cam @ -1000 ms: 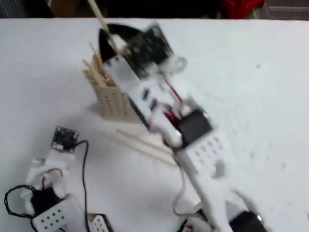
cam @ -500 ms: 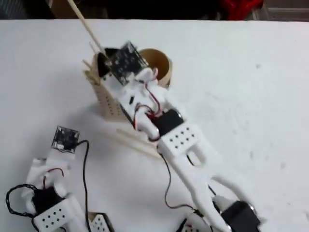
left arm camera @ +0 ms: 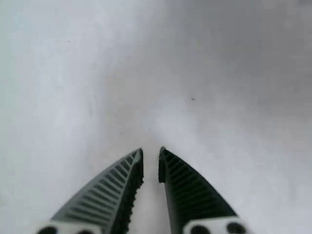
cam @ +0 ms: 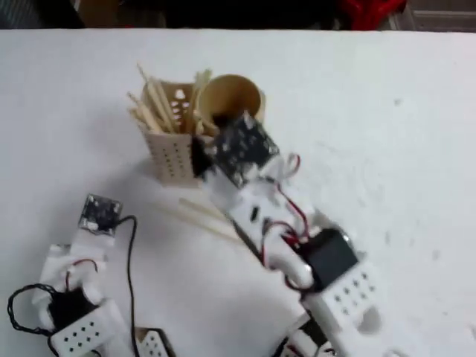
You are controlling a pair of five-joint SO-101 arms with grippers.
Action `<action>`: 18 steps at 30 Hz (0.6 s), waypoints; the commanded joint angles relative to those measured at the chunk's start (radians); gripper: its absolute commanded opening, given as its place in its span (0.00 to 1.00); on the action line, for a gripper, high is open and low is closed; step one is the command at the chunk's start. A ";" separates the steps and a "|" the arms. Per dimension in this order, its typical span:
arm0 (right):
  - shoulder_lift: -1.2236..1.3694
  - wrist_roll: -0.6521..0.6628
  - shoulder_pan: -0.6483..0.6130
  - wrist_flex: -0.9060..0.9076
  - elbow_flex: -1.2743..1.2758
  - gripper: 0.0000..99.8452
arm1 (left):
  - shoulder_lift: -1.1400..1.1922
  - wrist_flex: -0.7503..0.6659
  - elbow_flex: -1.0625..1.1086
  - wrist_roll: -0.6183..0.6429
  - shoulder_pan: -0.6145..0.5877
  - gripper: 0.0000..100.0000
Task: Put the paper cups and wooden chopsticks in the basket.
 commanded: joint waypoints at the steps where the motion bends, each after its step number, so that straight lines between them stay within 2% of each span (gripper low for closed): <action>1: -0.015 0.169 -0.087 0.280 0.002 0.18 | 0.007 0.008 -0.003 0.002 0.012 0.08; 5: 0.085 0.190 -0.110 0.432 0.009 0.17 | 0.007 0.008 -0.003 0.002 0.012 0.08; 9: 0.228 0.264 -0.111 0.426 0.089 0.17 | 0.007 0.008 -0.003 0.002 0.012 0.08; 14: 0.441 0.293 -0.105 0.153 0.216 0.17 | 0.007 0.008 -0.003 0.002 0.012 0.08; 18: 0.607 0.295 -0.094 0.004 0.222 0.17 | 0.007 0.008 -0.003 0.002 0.012 0.08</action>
